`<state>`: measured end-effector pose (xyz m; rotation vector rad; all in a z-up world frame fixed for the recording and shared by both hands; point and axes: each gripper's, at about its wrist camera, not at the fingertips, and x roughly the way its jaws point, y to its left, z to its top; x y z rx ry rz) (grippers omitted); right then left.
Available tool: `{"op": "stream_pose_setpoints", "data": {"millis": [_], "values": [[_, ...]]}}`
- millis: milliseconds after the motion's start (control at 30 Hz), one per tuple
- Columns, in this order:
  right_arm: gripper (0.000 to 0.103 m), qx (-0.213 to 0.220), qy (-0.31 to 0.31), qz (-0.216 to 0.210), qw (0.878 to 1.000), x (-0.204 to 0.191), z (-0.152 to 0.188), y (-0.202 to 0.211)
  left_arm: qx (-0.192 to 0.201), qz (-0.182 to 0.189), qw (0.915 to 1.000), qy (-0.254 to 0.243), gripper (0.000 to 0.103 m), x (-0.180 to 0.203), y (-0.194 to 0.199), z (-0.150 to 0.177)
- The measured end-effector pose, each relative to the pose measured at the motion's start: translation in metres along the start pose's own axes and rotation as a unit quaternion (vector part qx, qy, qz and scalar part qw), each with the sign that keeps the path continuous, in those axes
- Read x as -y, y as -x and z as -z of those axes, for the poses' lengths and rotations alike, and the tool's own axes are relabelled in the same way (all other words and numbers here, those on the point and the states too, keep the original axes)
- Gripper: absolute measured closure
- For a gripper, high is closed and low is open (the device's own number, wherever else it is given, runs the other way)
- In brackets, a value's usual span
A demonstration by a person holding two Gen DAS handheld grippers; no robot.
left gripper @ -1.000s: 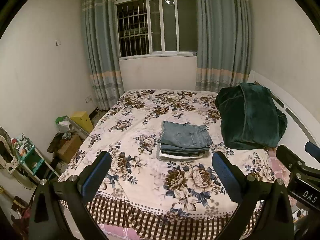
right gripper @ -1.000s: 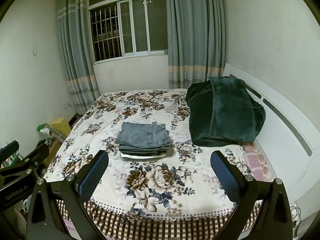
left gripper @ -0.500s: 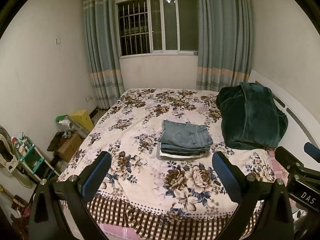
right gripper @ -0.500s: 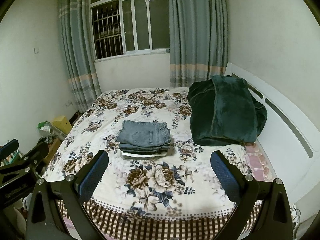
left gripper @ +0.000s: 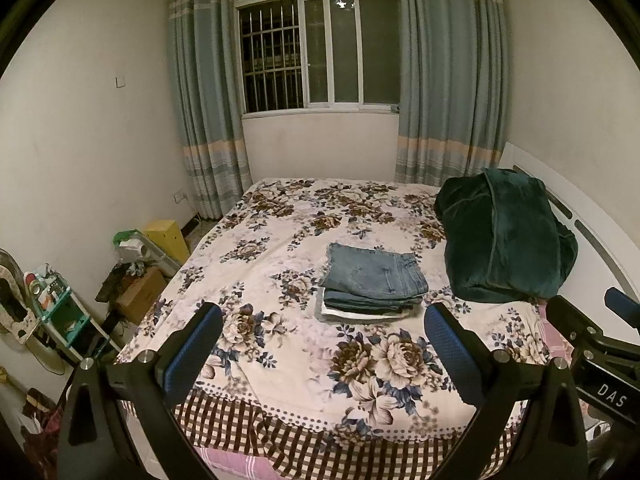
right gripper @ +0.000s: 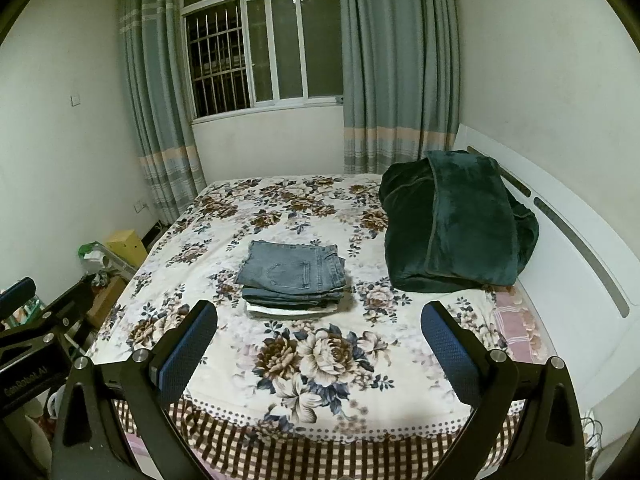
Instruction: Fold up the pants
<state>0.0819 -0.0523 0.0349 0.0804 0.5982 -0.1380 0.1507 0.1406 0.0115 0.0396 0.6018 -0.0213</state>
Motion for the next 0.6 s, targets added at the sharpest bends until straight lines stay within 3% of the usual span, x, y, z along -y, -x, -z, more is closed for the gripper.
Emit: {"op": "stream_pose_setpoints", "data": {"millis": [600], "values": [[0.0,0.001,-0.003,0.0,1.0,-0.0032,-0.0053,-0.0038,0.001,0.007,1.0,0.004,0.0,-0.0009,0.0008,-0.0025]]}}
